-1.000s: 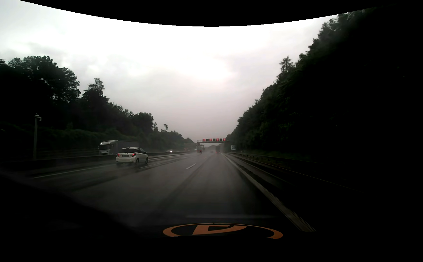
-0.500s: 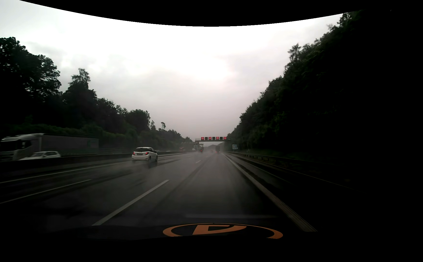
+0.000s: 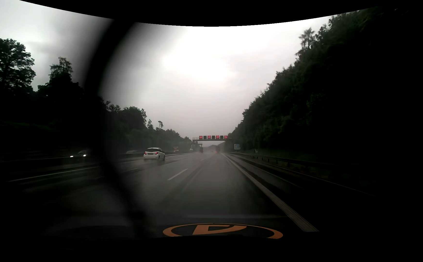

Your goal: Follow the waypoints while adhering to traffic rules and regulations

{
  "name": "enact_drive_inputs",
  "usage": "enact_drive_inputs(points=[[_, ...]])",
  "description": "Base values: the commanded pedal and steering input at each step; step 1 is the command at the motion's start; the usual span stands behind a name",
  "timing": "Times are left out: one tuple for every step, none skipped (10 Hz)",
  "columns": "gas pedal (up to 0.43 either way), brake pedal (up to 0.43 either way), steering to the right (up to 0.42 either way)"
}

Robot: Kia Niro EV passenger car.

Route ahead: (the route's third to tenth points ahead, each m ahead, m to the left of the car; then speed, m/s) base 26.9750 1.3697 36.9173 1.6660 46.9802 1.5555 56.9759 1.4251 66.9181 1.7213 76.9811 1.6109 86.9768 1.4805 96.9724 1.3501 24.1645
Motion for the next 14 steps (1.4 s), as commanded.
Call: enact_drive_inputs(points=[[0.067,0.000,-0.002],[0.067,0.000,-0.002],[0.067,0.000,-0.001],[0.067,0.000,-0.001],[0.067,0.000,-0.001],[0.067,0.000,-0.001],[0.067,0.000,-0.002],[0.067,0.000,-0.001],[0.059,0.000,-0.002],[0.000,0.000,-0.001],[0.000,0.000,-0.001],[0.000,0.000,-0.001],[0.000,0.000,-0.001],[0.000,0.000,-0.001]])
